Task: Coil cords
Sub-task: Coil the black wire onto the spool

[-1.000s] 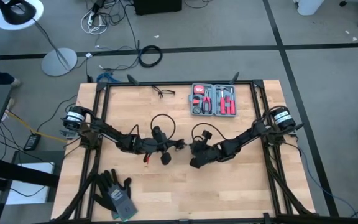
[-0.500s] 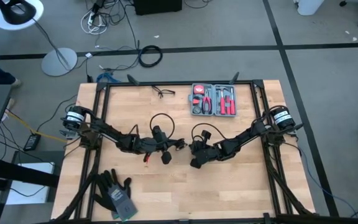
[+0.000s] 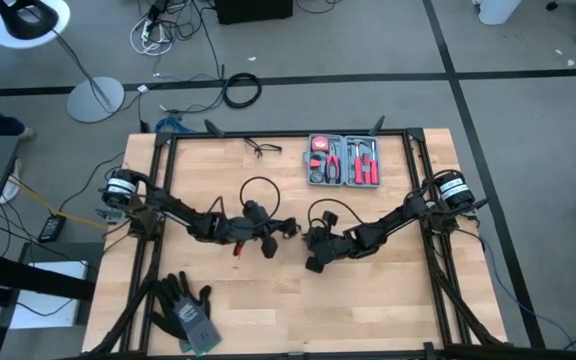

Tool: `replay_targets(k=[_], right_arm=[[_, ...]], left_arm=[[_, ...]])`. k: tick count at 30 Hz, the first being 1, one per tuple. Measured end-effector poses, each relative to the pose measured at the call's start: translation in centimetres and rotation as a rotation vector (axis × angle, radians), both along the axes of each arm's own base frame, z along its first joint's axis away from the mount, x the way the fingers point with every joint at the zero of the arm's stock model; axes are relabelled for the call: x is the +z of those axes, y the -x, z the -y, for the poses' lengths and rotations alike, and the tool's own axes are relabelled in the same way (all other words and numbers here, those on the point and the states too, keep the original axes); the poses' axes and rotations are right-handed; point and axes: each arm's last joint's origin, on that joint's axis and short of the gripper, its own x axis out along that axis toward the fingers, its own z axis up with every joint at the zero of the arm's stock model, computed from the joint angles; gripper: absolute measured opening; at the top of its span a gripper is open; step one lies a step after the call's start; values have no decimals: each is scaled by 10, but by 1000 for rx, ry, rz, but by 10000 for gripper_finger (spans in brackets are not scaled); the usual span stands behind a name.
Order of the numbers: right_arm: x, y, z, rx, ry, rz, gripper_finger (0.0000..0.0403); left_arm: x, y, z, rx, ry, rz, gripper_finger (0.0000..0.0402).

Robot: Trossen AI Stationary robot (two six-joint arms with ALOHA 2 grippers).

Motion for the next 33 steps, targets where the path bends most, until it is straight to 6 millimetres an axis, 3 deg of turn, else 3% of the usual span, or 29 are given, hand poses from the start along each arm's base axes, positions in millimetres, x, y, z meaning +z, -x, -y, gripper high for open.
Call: replay_targets(k=[16,27,33], right_arm=[[2,-4,2,99,-53,-7,48],[23,-4,2,119,-34,54,33],[18,-12,-5,269,-121,96,41]], left_arm=[[-1,-2,-14,21,70,8,0],[-4,2,-14,17,65,-17,0],[-4,2,-14,17,65,-15,0]])
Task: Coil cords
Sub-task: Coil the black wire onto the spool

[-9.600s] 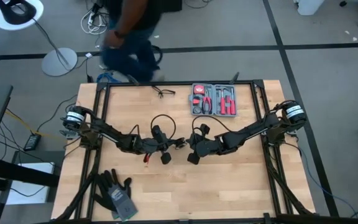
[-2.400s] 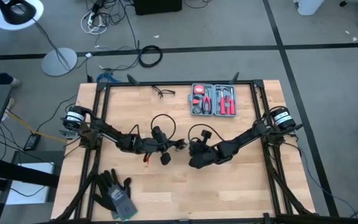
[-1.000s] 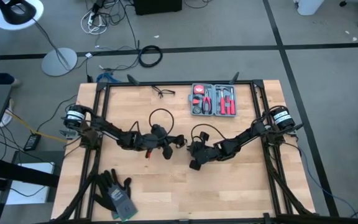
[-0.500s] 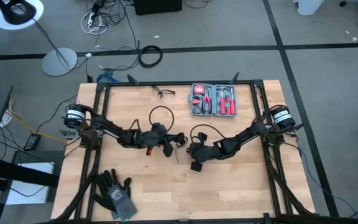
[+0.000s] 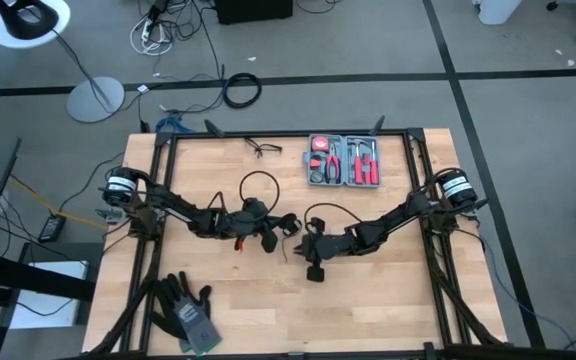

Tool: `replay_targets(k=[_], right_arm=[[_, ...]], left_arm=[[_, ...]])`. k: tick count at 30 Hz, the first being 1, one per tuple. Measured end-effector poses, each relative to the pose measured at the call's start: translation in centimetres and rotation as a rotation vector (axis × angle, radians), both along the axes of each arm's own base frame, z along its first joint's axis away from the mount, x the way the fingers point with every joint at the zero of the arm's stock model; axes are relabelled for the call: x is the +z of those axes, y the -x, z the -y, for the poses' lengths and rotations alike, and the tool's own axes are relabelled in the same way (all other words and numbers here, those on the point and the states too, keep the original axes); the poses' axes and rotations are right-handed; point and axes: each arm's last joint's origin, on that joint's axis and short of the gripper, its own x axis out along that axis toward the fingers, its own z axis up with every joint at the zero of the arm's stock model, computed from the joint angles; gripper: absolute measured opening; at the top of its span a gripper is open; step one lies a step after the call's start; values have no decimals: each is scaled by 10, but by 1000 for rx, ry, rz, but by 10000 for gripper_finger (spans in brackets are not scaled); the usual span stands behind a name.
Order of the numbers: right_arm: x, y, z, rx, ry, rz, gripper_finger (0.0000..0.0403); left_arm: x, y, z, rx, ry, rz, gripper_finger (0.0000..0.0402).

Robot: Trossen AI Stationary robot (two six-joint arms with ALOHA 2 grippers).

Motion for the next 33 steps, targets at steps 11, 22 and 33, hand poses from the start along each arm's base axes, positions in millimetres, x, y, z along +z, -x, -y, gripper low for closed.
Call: replay_targets(k=[11,22,33], right_arm=[[-5,2,-15,166,219,10,81],[-22,-17,-24,173,328,13,98],[-21,-18,-25,199,333,0,99]], left_arm=[[0,0,0,0,1,6,0],[1,-1,0,0,3,18,0],[1,-1,0,1,3,20,0]])
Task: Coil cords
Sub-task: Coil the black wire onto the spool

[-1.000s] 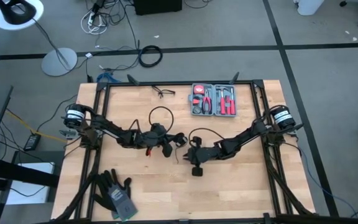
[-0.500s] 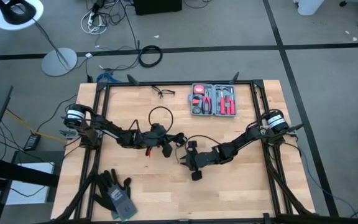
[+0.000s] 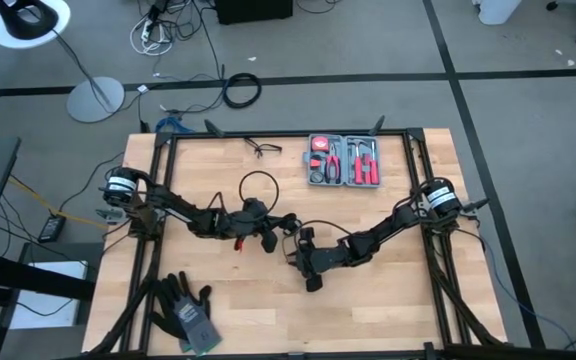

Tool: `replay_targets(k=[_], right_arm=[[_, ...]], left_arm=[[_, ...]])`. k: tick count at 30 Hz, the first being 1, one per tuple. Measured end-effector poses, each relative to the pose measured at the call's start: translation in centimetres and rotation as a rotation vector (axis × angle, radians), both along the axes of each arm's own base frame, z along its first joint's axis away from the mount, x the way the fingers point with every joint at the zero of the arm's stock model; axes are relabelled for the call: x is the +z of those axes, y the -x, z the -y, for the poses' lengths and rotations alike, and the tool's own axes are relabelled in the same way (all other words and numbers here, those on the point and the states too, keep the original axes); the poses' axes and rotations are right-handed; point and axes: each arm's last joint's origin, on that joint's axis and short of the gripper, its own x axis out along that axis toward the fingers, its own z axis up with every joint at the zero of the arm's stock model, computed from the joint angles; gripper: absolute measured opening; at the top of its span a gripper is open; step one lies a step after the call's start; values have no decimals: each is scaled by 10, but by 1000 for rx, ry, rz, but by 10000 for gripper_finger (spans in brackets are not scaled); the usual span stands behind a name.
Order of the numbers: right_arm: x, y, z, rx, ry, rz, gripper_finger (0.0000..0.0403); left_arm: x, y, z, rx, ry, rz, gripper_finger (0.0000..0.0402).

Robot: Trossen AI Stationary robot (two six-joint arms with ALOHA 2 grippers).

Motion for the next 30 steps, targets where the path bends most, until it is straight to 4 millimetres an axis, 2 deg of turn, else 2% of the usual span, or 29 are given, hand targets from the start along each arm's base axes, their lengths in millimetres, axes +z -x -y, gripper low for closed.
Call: replay_targets(k=[11,16,22,25,28,30], right_arm=[[0,1,-2,46,65,-10,99],[-2,-13,-7,59,48,16,98],[-14,-24,-10,33,43,-60,92],[-13,-25,-8,-16,19,-97,72],[-7,-24,-6,-25,-3,-109,22],[-3,-22,-5,-23,7,-115,8]], left_arm=[[1,0,0,2,7,9,0],[1,-1,0,7,6,15,0],[1,0,0,14,-3,6,0],[0,0,0,14,-10,-4,0],[0,0,0,4,-30,-15,0],[0,0,1,-1,-38,-18,0]])
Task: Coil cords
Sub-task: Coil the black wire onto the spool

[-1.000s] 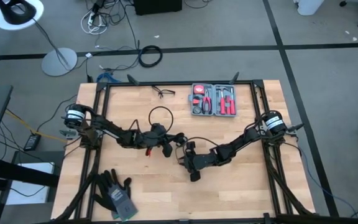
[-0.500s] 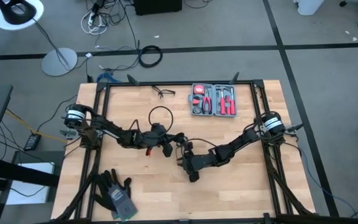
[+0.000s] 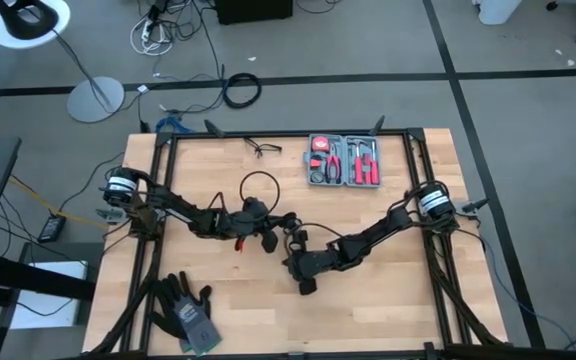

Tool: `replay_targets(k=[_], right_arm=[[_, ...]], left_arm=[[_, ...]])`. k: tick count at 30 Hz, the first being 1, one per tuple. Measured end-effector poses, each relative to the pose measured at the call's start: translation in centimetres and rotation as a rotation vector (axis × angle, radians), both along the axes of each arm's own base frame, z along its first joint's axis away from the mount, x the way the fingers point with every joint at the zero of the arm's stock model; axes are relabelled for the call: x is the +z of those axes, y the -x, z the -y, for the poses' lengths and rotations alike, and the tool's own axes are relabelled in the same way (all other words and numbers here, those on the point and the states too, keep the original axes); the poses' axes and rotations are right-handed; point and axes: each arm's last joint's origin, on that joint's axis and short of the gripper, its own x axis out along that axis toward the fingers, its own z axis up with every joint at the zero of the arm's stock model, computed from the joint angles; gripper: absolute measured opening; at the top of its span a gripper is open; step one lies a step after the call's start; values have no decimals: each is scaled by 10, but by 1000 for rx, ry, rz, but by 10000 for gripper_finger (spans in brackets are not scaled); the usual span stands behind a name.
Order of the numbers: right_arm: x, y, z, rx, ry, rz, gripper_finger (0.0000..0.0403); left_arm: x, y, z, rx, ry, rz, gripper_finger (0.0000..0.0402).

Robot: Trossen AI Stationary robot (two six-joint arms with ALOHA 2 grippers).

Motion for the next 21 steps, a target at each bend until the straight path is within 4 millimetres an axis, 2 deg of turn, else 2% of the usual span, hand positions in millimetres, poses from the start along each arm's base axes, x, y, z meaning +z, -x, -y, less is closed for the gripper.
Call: replay_targets(k=[4,8,10,14,21], right_arm=[[13,6,3,-56,52,0,3],[39,10,1,-109,105,61,2],[45,11,1,-105,102,76,1],[51,11,2,-118,106,96,1],[43,23,1,-126,129,-40,7]], left_arm=[[-1,1,3,-7,-30,-14,0],[-1,2,6,3,-64,-28,0],[-1,2,7,9,-70,-28,0],[-1,2,7,12,-72,-28,0],[-1,2,7,11,-72,-31,0]])
